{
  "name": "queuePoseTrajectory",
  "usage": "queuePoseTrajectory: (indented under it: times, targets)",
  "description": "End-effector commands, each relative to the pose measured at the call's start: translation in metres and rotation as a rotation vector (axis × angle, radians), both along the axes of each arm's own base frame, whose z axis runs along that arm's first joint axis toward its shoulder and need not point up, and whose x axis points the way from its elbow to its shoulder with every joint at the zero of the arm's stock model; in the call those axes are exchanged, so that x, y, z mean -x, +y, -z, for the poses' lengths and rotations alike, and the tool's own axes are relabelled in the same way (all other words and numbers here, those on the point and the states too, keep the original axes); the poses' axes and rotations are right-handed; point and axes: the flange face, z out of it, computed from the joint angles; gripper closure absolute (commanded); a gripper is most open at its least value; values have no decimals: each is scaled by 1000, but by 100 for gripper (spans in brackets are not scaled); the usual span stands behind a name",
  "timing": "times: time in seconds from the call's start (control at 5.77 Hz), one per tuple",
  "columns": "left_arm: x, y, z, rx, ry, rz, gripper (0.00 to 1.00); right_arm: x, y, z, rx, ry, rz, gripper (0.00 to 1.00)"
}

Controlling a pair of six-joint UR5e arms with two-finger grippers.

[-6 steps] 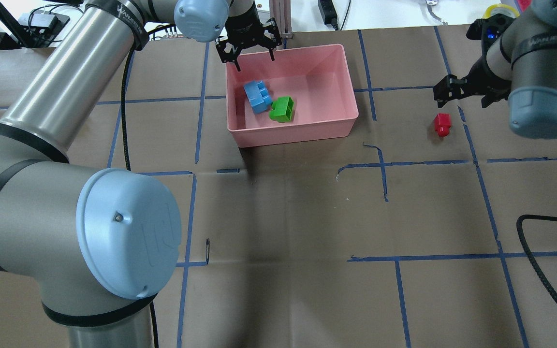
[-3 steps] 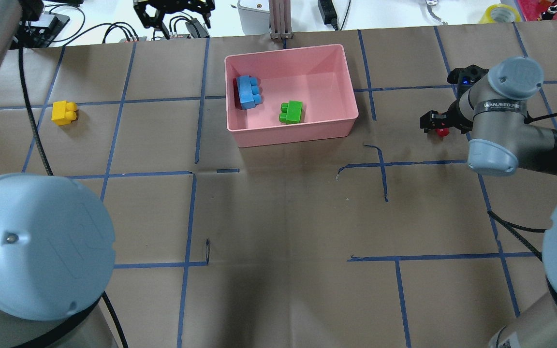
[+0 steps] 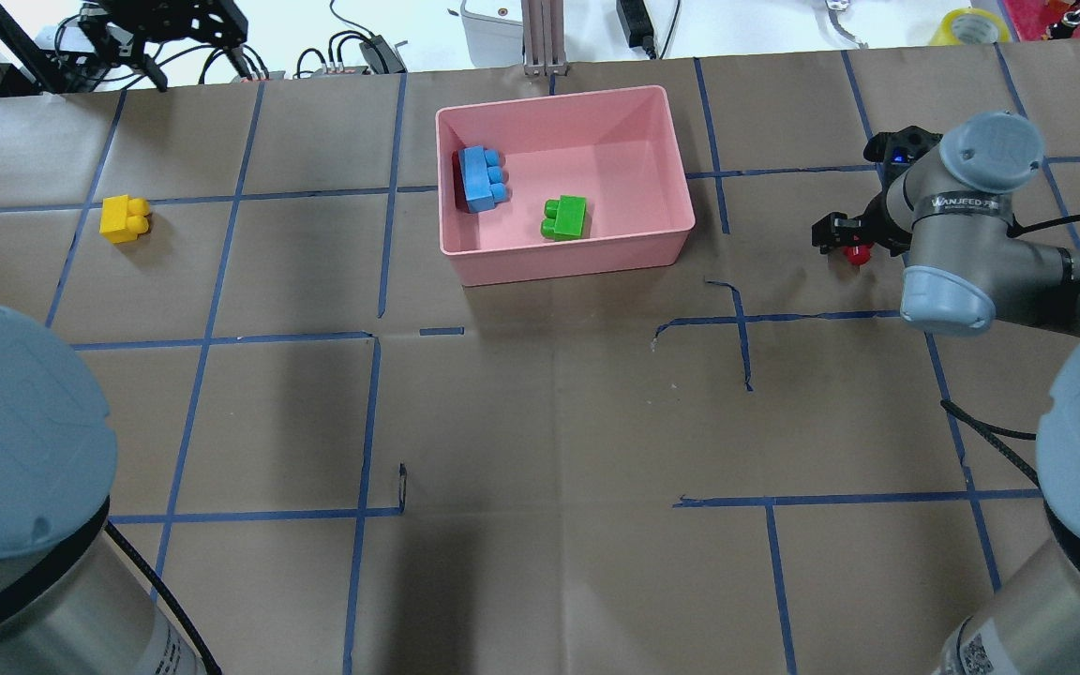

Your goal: Put all blocks into box

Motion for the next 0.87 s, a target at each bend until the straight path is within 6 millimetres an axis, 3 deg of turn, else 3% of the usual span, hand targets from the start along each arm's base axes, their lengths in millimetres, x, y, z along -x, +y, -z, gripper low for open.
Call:
queuePoseTrajectory:
  times: [0.0, 0.17, 0.35, 0.52, 0.69]
  targets:
    - [-82, -6, 25, 1, -102, -84, 0, 9, -6, 8, -9, -3, 9, 6]
    - [-143, -6, 46, -11, -122, -105, 0, 9, -6, 9, -11, -5, 9, 34]
    - [-165, -14, 72, 10, -129, -97, 0, 9, -5, 8, -20, -6, 8, 80]
    - [-174, -32, 113, 29, -130, -99, 0, 8, -6, 6, -18, -4, 2, 94]
    - [-177, -39, 138, 30, -129, -96, 0, 9, -6, -9, 1, 19, -33, 96]
